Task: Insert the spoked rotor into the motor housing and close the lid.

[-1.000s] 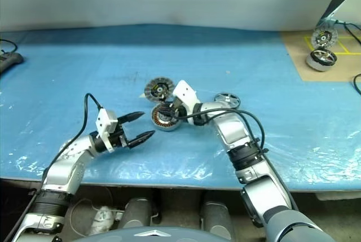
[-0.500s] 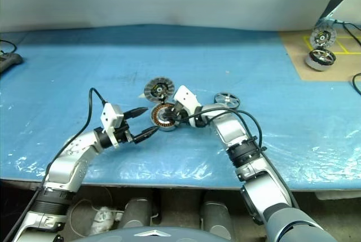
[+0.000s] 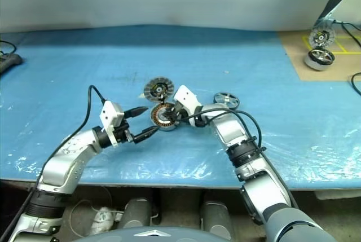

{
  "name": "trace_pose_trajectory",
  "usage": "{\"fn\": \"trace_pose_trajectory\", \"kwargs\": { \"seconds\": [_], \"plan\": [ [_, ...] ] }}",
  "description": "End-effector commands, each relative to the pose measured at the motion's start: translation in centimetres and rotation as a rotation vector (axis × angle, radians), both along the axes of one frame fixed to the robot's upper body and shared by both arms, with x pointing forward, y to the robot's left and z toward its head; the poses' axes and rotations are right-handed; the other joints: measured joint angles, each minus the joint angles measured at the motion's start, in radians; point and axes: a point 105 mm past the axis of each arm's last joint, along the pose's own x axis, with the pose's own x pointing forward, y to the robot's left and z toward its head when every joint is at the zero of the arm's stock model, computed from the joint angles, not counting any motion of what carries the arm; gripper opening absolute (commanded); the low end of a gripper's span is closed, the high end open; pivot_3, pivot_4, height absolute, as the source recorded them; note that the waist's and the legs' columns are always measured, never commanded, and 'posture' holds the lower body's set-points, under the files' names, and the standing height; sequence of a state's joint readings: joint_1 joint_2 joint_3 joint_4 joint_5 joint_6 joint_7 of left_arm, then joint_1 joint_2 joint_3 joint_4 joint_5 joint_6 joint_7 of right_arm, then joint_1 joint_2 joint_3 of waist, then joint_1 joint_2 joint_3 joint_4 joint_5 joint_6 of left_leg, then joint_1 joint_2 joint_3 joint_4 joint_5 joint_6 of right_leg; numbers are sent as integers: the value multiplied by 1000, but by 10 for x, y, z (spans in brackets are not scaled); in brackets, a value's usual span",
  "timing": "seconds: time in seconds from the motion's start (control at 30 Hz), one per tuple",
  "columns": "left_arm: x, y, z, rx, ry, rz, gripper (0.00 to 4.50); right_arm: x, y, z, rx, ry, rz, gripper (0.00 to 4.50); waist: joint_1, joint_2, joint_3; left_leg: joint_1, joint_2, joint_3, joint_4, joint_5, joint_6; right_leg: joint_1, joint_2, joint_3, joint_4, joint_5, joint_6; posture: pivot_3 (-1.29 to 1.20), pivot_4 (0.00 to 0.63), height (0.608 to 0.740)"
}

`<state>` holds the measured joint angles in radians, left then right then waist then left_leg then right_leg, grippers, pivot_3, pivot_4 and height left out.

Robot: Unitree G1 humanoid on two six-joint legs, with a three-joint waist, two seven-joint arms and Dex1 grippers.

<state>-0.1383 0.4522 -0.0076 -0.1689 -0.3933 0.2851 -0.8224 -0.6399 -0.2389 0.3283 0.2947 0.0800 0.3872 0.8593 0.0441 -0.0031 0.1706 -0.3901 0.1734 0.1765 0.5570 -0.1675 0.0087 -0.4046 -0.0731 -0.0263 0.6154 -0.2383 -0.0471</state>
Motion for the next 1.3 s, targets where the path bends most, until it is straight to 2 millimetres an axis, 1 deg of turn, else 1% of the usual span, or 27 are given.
{"fn": "trace_pose_trajectory", "kwargs": {
  "seconds": [0.03, 0.13, 0.23, 0.37, 0.57, 0.73, 0.9, 1.13, 1.3],
  "plan": [
    [6, 15, 13, -8, -36, 57, 4500, -9, 6, -7, -22, 11, 45, 564, 0, 0, 0, 1, 0, 0, 0, 0, 0, 1, 0, 0, 0, 0, 0, 0, 150, 740],
    [9, 23, 9, 6, -29, 72, 4500, -9, 8, -8, -29, -4, 48, 564, -1, 0, 0, 3, 0, 0, 0, 0, 0, 2, 0, 0, 0, 0, 0, 0, 150, 740],
    [10, 26, 5, 16, -22, 73, 4500, -7, 10, -4, -17, -9, 42, 564, 0, 0, 0, 3, 0, 0, 0, 0, 0, 3, 0, 1, 0, 0, 0, 0, 150, 740],
    [9, 21, -1, 17, -13, 61, 4500, -1, 9, -3, -21, -19, 18, 564, 0, 0, 0, 3, 0, 0, 0, 0, 0, 2, 0, 1, 0, 0, 0, 0, 150, 740],
    [7, 17, -5, 8, -8, 50, 4500, -1, 4, -8, -43, -15, 14, 564, 0, 0, 0, 3, 0, 0, 0, 0, 0, 3, 0, 1, 0, 0, 0, 0, 150, 740],
    [4, 18, -9, 6, -2, 46, 4500, -2, 1, -7, -48, -20, 18, 564, 0, 0, 0, 3, 0, 0, 0, 0, 0, 3, 0, 1, 0, 0, 0, 0, 150, 740],
    [6, 19, -11, 4, -2, 45, 4500, 1, 0, -5, -48, -25, 12, 564, 0, 0, 0, 4, 0, 0, 0, 0, 0, 3, 0, 1, 0, 0, 0, 0, 150, 740],
    [7, 18, -14, 4, -2, 39, 4500, -1, 6, -10, -47, -15, 16, 564, 0, 0, 0, 4, 0, 0, 0, 0, 0, 3, 0, 1, 0, 0, 0, 0, 150, 740],
    [6, 18, -16, 9, 0, 35, 4500, 4, 2, -14, -60, -16, -11, 564, 0, 0, 0, 4, 0, 0, 0, 0, 0, 3, 0, 1, 0, 0, 0, 0, 150, 740]
  ]
}}
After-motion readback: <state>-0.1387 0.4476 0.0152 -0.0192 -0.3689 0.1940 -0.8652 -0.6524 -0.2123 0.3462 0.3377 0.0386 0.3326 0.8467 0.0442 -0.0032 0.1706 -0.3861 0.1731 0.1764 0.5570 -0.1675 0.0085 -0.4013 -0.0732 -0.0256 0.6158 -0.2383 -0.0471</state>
